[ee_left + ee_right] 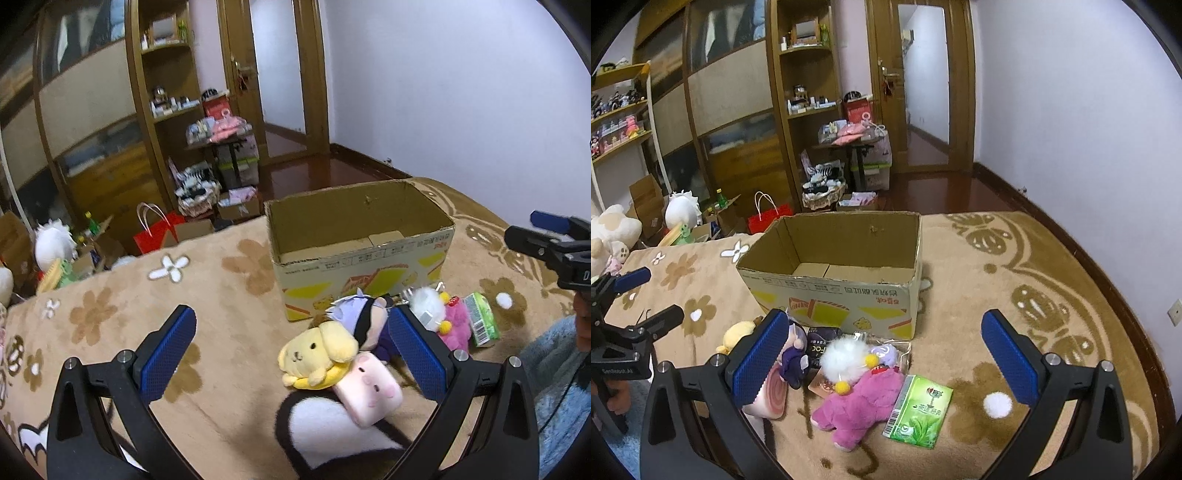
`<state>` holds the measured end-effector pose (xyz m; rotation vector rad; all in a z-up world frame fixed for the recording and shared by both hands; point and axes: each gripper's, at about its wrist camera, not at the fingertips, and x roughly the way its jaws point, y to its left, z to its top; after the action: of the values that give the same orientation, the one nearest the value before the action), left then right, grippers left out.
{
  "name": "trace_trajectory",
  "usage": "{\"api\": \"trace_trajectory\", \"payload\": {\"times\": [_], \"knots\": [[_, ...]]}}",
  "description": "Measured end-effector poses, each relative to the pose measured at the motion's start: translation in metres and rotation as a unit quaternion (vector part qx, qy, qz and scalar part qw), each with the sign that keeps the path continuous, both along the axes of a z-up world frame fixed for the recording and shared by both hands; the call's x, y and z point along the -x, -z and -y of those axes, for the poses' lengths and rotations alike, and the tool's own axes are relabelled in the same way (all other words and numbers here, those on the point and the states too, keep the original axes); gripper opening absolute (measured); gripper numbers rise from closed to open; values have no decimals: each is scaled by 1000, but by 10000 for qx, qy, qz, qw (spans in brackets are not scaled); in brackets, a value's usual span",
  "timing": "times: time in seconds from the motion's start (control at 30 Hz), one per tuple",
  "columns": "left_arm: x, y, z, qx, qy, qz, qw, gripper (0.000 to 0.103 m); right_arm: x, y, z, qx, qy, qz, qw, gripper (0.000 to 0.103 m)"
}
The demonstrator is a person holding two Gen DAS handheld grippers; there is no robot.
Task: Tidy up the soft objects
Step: 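Lower the left tool onto the pink marshmallow plush while the right tool lowers onto the white fluffy plush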
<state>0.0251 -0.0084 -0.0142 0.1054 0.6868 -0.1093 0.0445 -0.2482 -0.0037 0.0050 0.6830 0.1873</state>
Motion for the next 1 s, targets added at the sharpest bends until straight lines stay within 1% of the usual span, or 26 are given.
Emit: {"api": "trace_trajectory", "payload": {"times": [0.1, 0.27, 0.43, 0.53, 0.67, 0.83, 1.0], "knots": [[-9, 6, 3, 157, 4, -225, 9996, 103, -8, 6, 3, -152, 10, -159, 9998, 103], [-21, 20, 16, 93, 58, -517, 9986, 103, -26, 20, 8, -293, 159, -547, 9979, 103], [-34, 37, 26, 232, 127, -906, 9955, 103, -41, 34, 11, -379, 221, -869, 9952, 103], [-38, 50, 31, 214, 153, -1127, 9933, 103, -49, 44, 9, -417, 181, -1026, 9937, 103], [-43, 65, 36, 263, 225, -1402, 9895, 103, -59, 56, 4, -335, 89, -1228, 9918, 103], [-50, 82, 37, 209, 228, -1686, 9852, 103, -65, 71, -8, -180, -100, -1461, 9891, 103], [-57, 96, 36, 246, 258, -1996, 9792, 103, -66, 79, -17, -63, -273, -1486, 9885, 103]]}}
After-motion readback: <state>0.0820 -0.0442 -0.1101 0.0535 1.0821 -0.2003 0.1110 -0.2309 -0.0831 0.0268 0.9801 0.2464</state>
